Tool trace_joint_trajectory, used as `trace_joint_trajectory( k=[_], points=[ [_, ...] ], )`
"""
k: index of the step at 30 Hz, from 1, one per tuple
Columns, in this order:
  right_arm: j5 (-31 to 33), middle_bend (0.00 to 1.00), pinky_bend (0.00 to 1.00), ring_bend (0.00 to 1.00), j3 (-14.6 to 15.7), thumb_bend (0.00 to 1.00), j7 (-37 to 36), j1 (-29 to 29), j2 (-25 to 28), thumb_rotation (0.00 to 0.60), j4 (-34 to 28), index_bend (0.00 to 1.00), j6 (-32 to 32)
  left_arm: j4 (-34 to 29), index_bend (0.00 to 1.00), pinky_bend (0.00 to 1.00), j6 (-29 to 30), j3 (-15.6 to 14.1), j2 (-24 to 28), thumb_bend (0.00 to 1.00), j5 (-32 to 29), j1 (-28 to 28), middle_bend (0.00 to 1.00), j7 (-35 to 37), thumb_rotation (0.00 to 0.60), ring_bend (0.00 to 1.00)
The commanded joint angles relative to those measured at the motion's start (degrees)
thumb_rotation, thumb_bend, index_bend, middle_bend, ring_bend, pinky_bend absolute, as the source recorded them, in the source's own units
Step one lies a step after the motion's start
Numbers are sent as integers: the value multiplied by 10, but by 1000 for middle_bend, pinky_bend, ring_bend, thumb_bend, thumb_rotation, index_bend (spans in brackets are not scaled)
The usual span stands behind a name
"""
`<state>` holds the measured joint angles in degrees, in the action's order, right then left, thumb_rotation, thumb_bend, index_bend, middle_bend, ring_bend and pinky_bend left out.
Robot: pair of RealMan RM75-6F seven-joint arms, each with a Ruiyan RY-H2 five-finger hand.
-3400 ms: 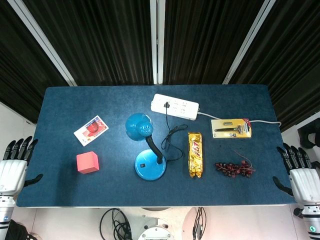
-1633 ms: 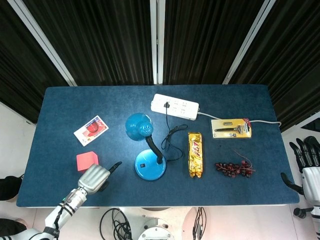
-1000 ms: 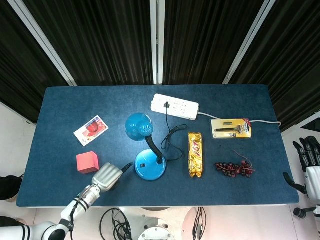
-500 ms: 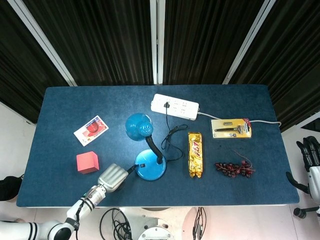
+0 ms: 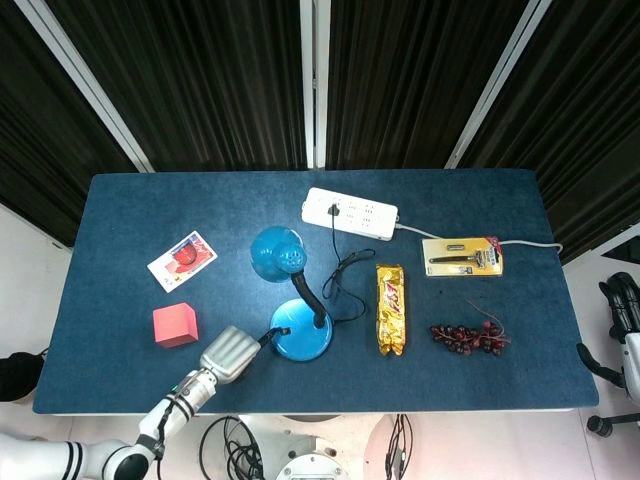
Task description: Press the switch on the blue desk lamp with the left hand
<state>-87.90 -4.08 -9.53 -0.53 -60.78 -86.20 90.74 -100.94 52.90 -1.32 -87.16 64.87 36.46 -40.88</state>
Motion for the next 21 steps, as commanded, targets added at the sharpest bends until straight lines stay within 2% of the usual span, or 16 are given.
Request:
trace_joint_trajectory(
  k=[1,21],
  points=[
    [0,0,0,0,0,198,-1,0,0,600,1,0,0,-3,0,801,2,-2,0,438,-2,3,780,-2,600,731],
    [1,0,0,0,0,198,-8,3,-2,600,7,0,1,-14,0,802,18,-16,-2,438,-11,15,780,-7,600,732]
  ],
)
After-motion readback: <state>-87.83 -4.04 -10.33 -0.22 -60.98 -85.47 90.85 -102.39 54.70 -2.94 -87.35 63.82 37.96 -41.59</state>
